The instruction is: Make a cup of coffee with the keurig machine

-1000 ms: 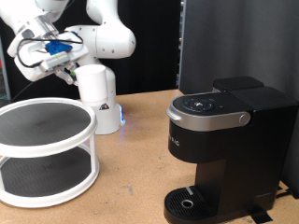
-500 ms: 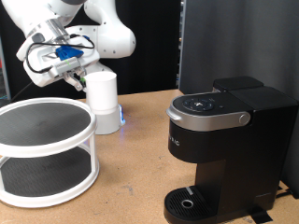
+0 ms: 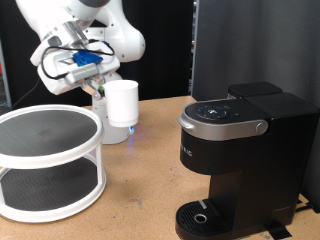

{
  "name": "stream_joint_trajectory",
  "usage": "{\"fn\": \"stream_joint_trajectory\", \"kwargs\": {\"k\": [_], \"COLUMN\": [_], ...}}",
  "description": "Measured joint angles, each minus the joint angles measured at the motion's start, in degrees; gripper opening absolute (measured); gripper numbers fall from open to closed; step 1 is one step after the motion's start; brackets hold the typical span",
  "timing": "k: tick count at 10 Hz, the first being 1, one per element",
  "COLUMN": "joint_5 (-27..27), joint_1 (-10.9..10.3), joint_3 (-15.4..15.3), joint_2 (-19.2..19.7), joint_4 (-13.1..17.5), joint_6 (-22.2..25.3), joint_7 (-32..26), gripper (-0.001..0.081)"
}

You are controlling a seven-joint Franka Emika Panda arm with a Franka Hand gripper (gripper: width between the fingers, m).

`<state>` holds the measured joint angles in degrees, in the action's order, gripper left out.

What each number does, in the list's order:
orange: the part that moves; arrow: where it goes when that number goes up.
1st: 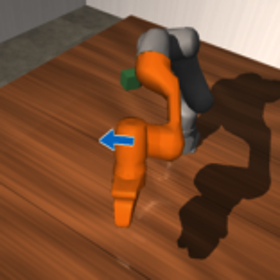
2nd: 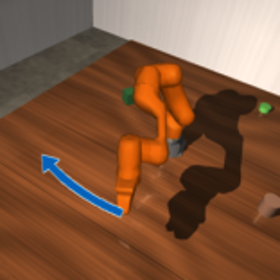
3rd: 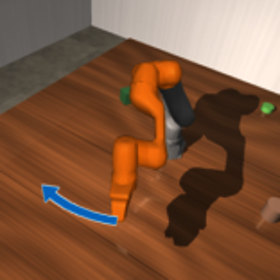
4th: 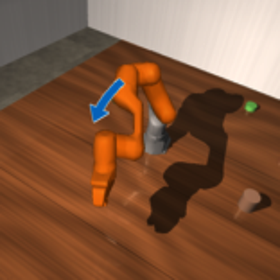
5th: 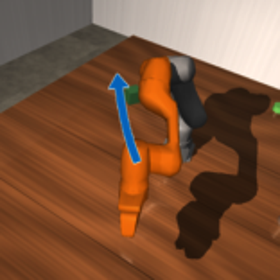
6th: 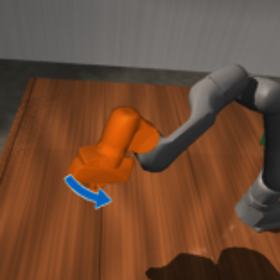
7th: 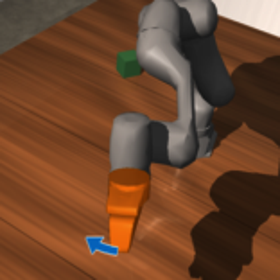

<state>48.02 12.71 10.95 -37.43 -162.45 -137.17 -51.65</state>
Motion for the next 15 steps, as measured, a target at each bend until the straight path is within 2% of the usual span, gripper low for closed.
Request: {"fn": "stream_joint_trajectory", "kwargs": {"k": [3, 8, 9, 12, 15], "joint_5": [2.42, 3.02, 4.97, 13.6, 21.55], "joint_1": [-1.17, -1.33, -2.0, -5.79, -8.83], "joint_3": [-2.97, -3.09, -3.51, -4.47, -4.6], "joint_2": [2.12, 3.75, 4.79, 9.47, 14.91], "joint_4": [-0.03, 0.23, -0.14, -0.68, -0.65], "joint_6": [-2.96, -3.22, -5.22, -12.27, -15.95], "joint_7": [0.09, -0.48, -1.79, -8.11, -16.34], "gripper": [0.0072, 0.0072, 0.0072, 0.0072, 0.0072]}}
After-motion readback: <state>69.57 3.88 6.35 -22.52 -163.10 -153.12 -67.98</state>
